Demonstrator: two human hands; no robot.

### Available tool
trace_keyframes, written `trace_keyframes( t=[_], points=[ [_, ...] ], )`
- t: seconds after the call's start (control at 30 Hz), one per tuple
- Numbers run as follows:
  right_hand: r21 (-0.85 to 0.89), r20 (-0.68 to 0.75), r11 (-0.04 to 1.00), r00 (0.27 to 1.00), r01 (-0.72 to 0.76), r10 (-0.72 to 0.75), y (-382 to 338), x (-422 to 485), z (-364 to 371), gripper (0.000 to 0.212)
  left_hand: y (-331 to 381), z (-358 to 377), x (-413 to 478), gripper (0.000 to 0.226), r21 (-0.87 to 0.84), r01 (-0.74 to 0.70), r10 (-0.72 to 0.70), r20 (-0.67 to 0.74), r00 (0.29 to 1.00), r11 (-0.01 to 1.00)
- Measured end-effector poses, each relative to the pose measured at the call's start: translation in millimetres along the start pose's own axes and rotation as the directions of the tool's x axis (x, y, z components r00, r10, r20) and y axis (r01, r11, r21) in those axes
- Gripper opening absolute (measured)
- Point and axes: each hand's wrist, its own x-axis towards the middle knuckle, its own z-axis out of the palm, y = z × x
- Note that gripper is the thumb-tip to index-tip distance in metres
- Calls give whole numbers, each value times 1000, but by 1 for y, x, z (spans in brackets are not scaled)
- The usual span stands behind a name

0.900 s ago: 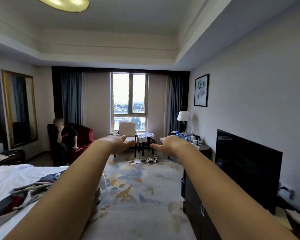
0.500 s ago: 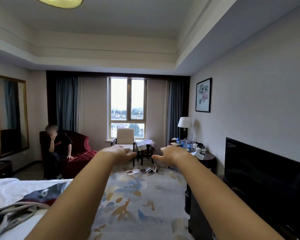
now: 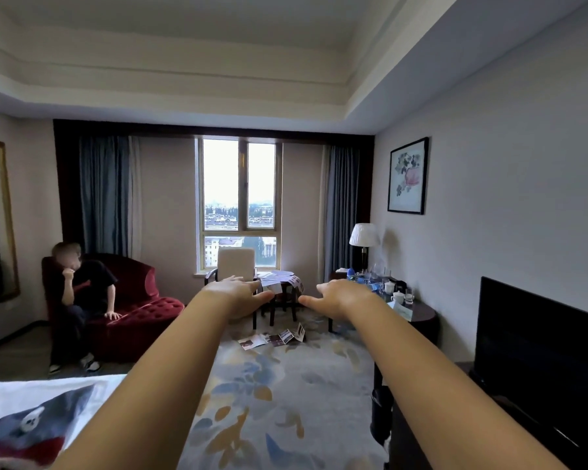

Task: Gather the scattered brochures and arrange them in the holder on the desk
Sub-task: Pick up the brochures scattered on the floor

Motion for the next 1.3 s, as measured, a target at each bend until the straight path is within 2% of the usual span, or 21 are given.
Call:
trace_keyframes(
  t=[0.2,0.4,0.7,0.93,1.07,1.3],
  points=[
    [-39,-16,998,999,41,-42,24,146,33,73,-21,27,144,66,-11,8,-9,-19,1000,1000],
    [-102,-20,993,998,59,-62,44,308,54,73,-39,38,301,70,-12,93,-94,-28,995,996],
    [-42,-40,996,996,83,-85,60,522,68,70,-73,45,507,70,-9,82,-83,-27,996,997],
    [-28,-34,997,997,73,-74,59,704,88,64,-130,56,686,70,21,63,-62,-39,997,998],
    [-14,-45,999,998,42,-42,53,816,87,74,-169,49,797,71,31,40,-38,-61,997,999],
    [2,-54,999,998,46,-46,51,1002,96,74,-227,49,976,71,35,49,-46,-74,996,998]
  ],
)
